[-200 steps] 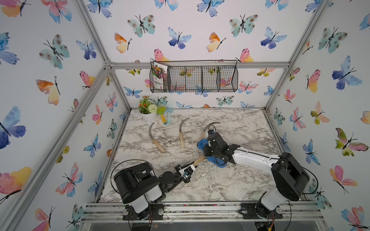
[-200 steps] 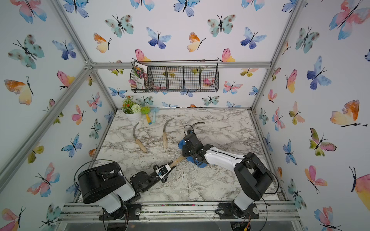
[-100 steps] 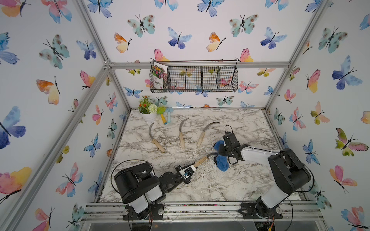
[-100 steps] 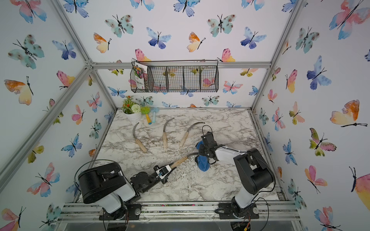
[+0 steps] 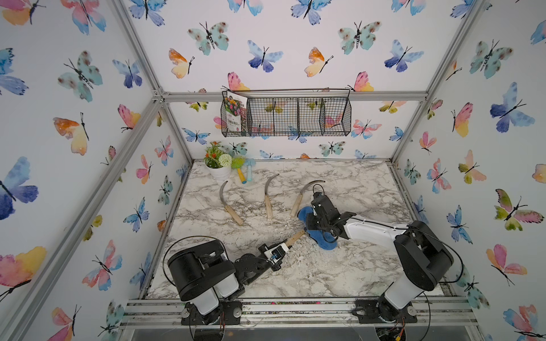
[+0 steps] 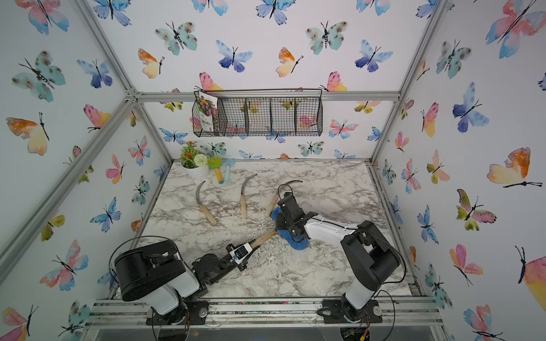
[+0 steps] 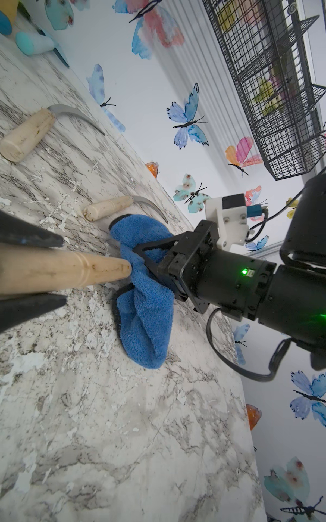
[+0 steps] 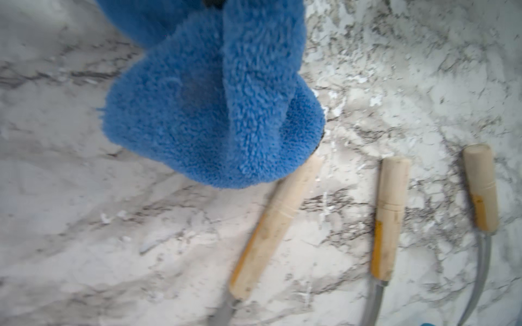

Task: Wipe small sickles with rags
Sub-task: Wipe the small sickle.

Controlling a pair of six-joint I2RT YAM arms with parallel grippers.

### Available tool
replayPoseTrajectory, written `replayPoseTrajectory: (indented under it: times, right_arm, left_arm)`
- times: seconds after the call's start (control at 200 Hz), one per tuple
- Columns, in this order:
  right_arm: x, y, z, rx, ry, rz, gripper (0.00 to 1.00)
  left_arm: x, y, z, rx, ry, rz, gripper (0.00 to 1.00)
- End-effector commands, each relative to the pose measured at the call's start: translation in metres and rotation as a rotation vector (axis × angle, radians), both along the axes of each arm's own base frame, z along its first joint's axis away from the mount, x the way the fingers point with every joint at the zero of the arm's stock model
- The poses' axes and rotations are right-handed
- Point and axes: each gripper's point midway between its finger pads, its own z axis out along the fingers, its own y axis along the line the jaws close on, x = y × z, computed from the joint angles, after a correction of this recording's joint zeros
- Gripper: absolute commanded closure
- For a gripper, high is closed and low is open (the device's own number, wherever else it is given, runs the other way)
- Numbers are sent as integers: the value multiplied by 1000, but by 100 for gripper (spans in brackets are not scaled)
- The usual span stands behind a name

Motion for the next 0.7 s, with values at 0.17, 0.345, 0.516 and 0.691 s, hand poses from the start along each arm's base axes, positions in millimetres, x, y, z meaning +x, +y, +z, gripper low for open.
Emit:
replayPoseTrajectory:
  times: [0.17, 0.345, 0.516, 0.691]
  right_arm:
    - [-26, 15, -4, -22, 31, 69, 99]
    - [-16, -23, -37, -39, 94, -1, 99]
    - [-6, -84, -72, -88, 165, -145, 99]
    - [-5, -133, -93, -118, 211, -263, 99]
  left_arm:
    - [0, 0, 40, -121, -105, 3, 100]
    - [0, 0, 41, -123, -104, 5, 100]
    - [-1, 1, 41, -126, -99, 0, 100]
    - [0, 1, 41, -126, -101, 9, 100]
